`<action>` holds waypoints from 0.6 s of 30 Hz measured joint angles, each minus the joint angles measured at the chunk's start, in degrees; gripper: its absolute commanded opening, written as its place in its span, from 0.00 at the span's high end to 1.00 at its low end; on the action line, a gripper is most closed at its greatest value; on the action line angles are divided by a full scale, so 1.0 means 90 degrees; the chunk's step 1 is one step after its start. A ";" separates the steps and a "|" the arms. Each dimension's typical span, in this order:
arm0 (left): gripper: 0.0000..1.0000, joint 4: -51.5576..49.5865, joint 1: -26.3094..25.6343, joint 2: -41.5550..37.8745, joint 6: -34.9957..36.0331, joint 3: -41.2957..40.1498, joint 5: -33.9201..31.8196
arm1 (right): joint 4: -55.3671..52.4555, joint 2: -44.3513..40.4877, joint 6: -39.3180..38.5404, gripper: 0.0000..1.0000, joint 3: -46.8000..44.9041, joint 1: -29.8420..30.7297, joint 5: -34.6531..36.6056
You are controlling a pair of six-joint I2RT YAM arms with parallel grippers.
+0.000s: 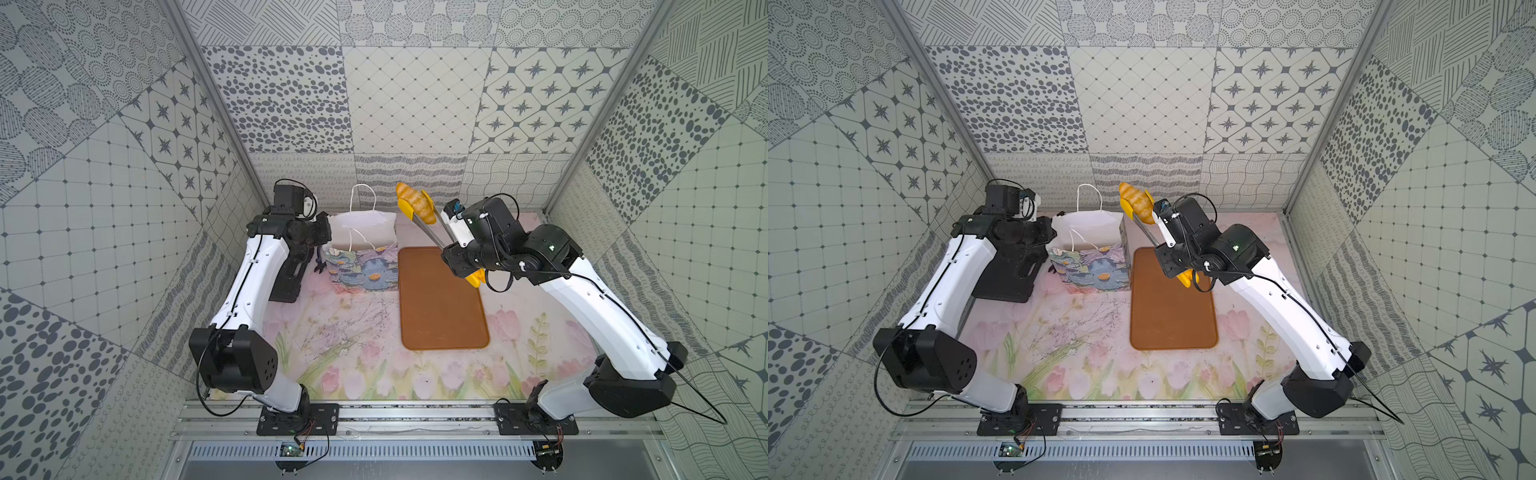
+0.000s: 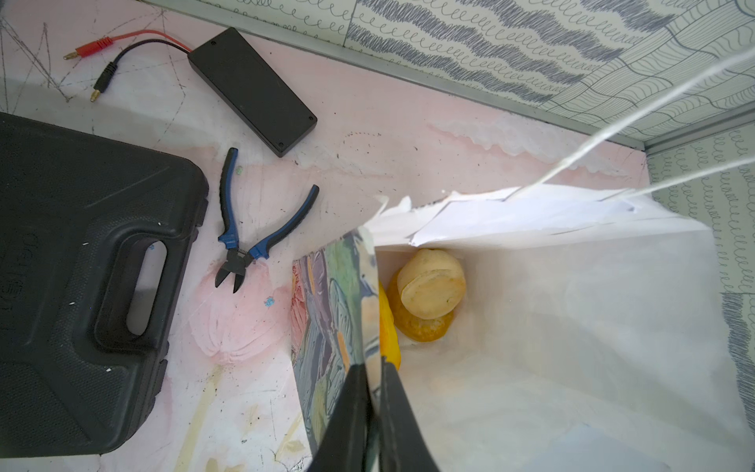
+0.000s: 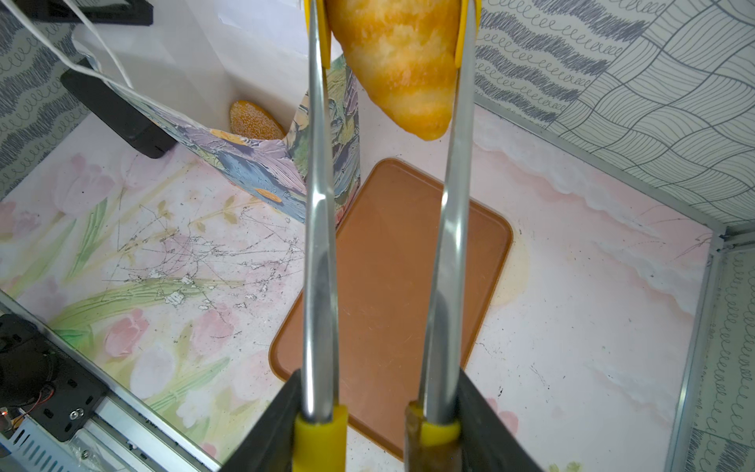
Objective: Pack bread into a paper bag
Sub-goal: Place the fake bread in the paper bag.
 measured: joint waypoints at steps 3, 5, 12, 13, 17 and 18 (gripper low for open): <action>0.89 0.0005 0.0002 0.0000 0.0000 -0.0012 -0.0002 | 0.0005 0.0117 0.0000 0.46 0.0226 0.0160 0.0032; 0.88 0.0005 0.0002 0.0000 0.0000 -0.0019 -0.0002 | 0.0012 0.0216 -0.0002 0.46 0.0367 0.0262 0.0049; 0.88 0.0002 0.0002 -0.0063 -0.0002 -0.0027 -0.0002 | 0.0015 0.0610 -0.0085 0.46 0.0843 0.0532 0.0051; 0.88 0.0002 0.0002 -0.0070 -0.0002 -0.0027 -0.0002 | 0.0015 0.0668 -0.0109 0.46 0.0923 0.0568 0.0051; 0.88 0.0000 0.0000 -0.0083 0.0000 -0.0027 -0.0007 | 0.0017 0.0867 -0.0153 0.46 0.1207 0.0682 0.0036; 0.88 0.0000 0.0000 -0.0083 0.0000 -0.0027 -0.0012 | 0.0015 0.0913 -0.0163 0.46 0.1273 0.0709 0.0034</action>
